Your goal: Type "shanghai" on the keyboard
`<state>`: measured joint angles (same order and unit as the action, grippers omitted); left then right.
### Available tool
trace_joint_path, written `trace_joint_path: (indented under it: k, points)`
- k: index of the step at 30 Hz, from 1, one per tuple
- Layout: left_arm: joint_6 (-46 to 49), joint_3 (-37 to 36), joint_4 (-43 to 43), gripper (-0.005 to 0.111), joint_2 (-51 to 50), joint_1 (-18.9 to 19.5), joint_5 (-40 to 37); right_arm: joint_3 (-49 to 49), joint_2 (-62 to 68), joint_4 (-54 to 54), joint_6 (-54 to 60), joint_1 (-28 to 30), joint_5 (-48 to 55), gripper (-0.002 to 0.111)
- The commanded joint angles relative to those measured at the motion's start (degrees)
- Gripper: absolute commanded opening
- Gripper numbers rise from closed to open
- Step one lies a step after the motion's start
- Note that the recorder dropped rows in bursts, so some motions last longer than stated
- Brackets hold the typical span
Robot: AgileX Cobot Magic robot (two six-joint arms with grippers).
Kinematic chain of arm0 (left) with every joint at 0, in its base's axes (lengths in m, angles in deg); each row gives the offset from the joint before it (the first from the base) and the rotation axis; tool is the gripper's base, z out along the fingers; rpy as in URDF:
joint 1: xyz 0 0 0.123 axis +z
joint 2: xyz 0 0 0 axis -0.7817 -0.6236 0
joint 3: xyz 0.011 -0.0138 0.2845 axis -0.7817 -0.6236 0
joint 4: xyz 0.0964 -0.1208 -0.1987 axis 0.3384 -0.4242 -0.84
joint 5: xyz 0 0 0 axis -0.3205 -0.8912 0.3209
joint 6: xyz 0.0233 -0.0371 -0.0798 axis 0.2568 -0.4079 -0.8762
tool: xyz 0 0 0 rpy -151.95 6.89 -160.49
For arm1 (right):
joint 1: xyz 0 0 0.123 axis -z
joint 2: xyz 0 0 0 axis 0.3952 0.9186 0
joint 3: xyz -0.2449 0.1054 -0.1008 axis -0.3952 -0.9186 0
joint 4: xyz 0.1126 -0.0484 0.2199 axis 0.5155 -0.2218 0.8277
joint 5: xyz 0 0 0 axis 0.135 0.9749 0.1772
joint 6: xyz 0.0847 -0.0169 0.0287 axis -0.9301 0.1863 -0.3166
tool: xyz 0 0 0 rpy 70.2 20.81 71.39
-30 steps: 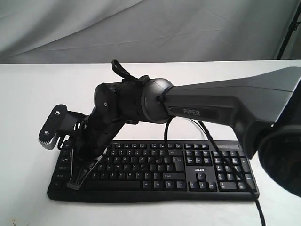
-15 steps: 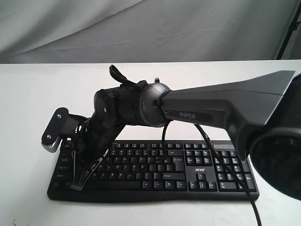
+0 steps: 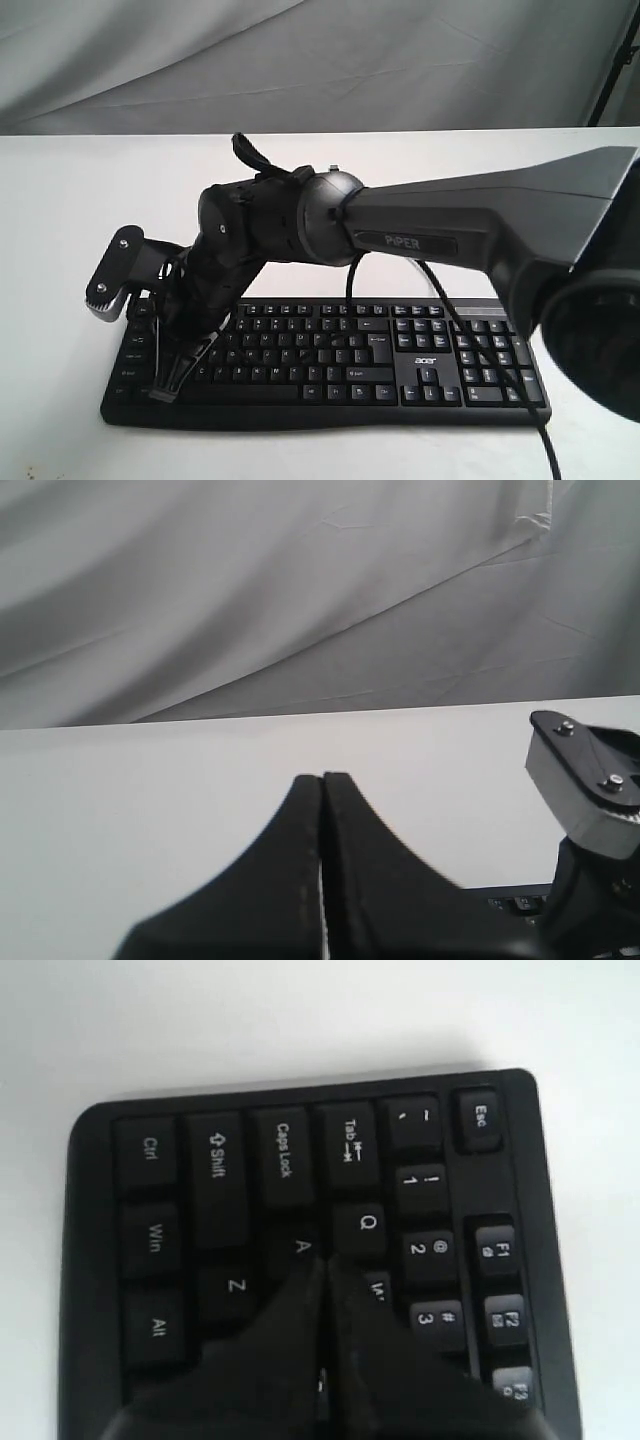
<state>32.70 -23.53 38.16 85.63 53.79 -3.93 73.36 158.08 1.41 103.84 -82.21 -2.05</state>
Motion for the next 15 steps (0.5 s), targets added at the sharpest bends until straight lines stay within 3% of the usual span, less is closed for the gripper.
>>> trace_joint_path:
  k: [1, 7, 15]
  points:
    - [-0.2, -0.1, 0.0, 0.0, 0.1, -0.4, 0.3, 0.1, -4.3, -2.9, -1.4, 0.3, 2.2, 0.0]
    - [-0.2, -0.1, 0.0, 0.0, 0.1, -0.4, 0.3, -3.7, -9.2, -5.9, -5.1, 2.2, 4.9, 0.0]
    - [-0.2, -0.1, 0.0, 0.0, 0.1, -0.4, 0.3, -25.3, -18.4, -2.1, -5.5, 5.1, -11.1, 0.0]
